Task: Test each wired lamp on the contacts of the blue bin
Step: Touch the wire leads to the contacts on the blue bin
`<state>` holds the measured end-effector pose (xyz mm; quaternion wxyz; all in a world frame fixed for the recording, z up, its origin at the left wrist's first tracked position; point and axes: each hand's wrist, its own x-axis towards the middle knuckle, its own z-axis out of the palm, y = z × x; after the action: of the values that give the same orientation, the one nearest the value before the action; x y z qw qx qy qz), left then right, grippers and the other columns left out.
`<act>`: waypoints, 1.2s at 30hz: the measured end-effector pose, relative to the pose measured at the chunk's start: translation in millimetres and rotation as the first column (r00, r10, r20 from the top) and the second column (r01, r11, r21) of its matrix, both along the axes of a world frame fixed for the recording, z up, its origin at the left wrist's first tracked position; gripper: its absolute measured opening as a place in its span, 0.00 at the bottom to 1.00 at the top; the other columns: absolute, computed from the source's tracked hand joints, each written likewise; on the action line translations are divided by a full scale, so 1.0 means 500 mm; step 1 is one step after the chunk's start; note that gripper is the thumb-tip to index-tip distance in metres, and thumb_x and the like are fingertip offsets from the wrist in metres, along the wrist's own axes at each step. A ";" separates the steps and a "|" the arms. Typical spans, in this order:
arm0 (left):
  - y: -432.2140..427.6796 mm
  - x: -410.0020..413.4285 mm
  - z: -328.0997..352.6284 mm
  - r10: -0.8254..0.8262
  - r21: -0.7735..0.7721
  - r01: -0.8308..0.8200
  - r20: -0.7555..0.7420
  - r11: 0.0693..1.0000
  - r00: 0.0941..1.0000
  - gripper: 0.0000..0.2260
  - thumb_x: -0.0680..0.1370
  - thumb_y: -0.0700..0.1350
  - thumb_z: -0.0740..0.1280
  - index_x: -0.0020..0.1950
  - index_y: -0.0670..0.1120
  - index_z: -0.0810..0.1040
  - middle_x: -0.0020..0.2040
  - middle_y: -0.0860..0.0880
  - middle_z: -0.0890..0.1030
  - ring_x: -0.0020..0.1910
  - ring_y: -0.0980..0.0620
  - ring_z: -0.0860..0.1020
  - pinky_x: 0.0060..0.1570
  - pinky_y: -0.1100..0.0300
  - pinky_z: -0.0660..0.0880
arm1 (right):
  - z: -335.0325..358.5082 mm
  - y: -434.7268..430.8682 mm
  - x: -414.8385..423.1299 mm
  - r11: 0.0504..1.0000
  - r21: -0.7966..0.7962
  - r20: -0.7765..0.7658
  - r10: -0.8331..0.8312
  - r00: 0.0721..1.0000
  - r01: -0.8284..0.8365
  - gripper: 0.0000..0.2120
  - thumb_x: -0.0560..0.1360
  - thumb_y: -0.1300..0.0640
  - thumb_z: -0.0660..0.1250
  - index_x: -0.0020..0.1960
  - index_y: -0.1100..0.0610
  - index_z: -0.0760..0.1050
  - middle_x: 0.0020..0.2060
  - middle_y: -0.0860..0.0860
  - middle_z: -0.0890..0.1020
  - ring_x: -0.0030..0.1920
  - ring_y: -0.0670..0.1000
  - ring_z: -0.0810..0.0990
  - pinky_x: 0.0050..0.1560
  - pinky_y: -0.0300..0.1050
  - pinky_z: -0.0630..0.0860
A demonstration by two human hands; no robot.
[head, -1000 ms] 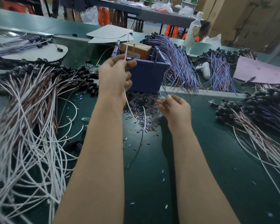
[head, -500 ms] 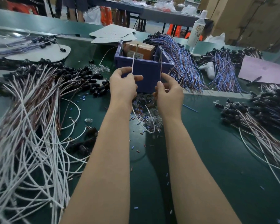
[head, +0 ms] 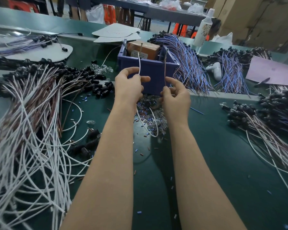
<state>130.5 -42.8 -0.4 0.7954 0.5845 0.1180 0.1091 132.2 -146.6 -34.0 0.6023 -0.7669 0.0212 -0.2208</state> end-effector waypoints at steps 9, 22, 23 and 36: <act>0.000 -0.001 -0.003 -0.004 0.014 0.004 0.000 1.000 1.000 0.09 0.80 0.36 0.56 0.55 0.46 0.71 0.38 0.48 0.81 0.19 0.59 0.64 0.20 0.68 0.61 | 0.002 -0.001 -0.004 1.000 0.000 -0.009 -0.003 1.000 0.003 0.12 0.77 0.63 0.61 0.57 0.52 0.77 0.34 0.51 0.77 0.38 0.53 0.76 0.48 0.59 0.77; -0.002 -0.005 -0.001 -0.005 0.035 0.005 -0.002 0.999 1.000 0.09 0.79 0.35 0.56 0.54 0.46 0.72 0.37 0.49 0.82 0.19 0.60 0.64 0.20 0.69 0.61 | 0.004 -0.001 -0.008 1.000 0.013 -0.010 0.003 1.000 -0.003 0.12 0.75 0.64 0.61 0.52 0.50 0.77 0.32 0.53 0.76 0.35 0.52 0.73 0.45 0.57 0.77; -0.002 -0.005 -0.001 -0.003 0.035 0.003 -0.001 0.999 1.000 0.09 0.79 0.35 0.56 0.54 0.46 0.72 0.37 0.49 0.81 0.19 0.60 0.64 0.20 0.69 0.61 | 0.004 -0.001 -0.008 1.000 0.019 -0.009 0.004 1.000 -0.004 0.12 0.75 0.64 0.61 0.52 0.50 0.77 0.32 0.53 0.75 0.35 0.52 0.73 0.45 0.58 0.76; -0.001 -0.005 -0.007 -0.004 0.092 0.003 0.007 0.996 1.000 0.10 0.80 0.36 0.57 0.57 0.46 0.72 0.36 0.51 0.81 0.22 0.59 0.65 0.21 0.69 0.64 | 0.001 -0.004 -0.005 1.000 -0.012 -0.012 0.015 1.000 -0.015 0.13 0.76 0.63 0.61 0.56 0.51 0.77 0.36 0.53 0.77 0.37 0.50 0.75 0.47 0.55 0.77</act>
<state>127.8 -43.1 -3.9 0.7683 0.6202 0.1089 0.1151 129.6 -148.8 -33.4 0.5990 -0.7721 0.0179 -0.2117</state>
